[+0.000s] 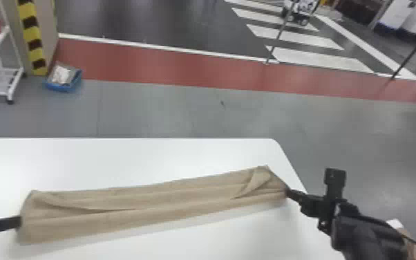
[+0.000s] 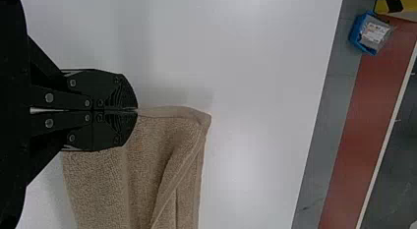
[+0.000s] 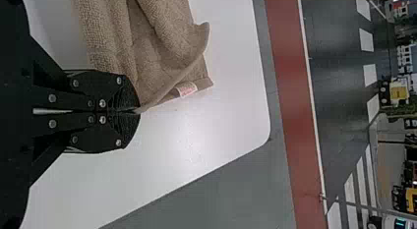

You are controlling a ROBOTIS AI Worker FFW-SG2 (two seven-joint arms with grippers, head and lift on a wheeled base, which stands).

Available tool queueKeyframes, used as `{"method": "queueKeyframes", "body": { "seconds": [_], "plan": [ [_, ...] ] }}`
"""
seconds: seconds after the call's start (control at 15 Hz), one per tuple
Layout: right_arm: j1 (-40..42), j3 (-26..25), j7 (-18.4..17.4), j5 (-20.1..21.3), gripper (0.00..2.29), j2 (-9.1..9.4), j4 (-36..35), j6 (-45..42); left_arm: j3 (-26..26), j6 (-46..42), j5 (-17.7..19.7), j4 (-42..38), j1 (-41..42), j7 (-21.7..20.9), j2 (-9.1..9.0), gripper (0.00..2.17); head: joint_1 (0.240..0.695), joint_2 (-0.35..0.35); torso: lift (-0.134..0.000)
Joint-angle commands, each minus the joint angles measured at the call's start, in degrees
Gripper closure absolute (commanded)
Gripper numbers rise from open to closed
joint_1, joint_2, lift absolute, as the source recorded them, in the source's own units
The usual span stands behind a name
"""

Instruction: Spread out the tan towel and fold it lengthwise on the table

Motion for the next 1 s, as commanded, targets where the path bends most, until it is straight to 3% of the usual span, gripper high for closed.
{"method": "queueKeyframes", "body": {
  "seconds": [0.0, 0.33, 0.67, 0.93],
  "plan": [
    [0.0, 1.4, -0.5, 1.1, 1.40, 0.78, -0.3, -0.1, -0.1, -1.3, 0.0, 0.2, 0.3, 0.1, -0.31, 1.56, 0.695, -0.344, 0.000],
    [1.2, 1.2, 0.0, 0.9, 1.42, 1.48, -2.7, 1.7, 0.3, 0.4, 0.0, -1.3, 1.5, -0.1, 0.13, 1.56, 0.695, -0.319, 0.000],
    [6.3, -1.1, 0.9, -0.1, 1.41, 4.38, -11.5, 10.1, 2.3, 3.0, 0.1, -4.1, 2.9, -0.6, 1.10, 1.56, 0.695, -0.312, 0.000],
    [8.3, -2.1, 1.9, -0.3, 1.41, 5.17, -13.3, 12.2, 3.2, 1.6, -0.3, -3.1, 2.2, -0.5, 2.07, 1.56, 0.695, -0.294, 0.000]
  ]
}}
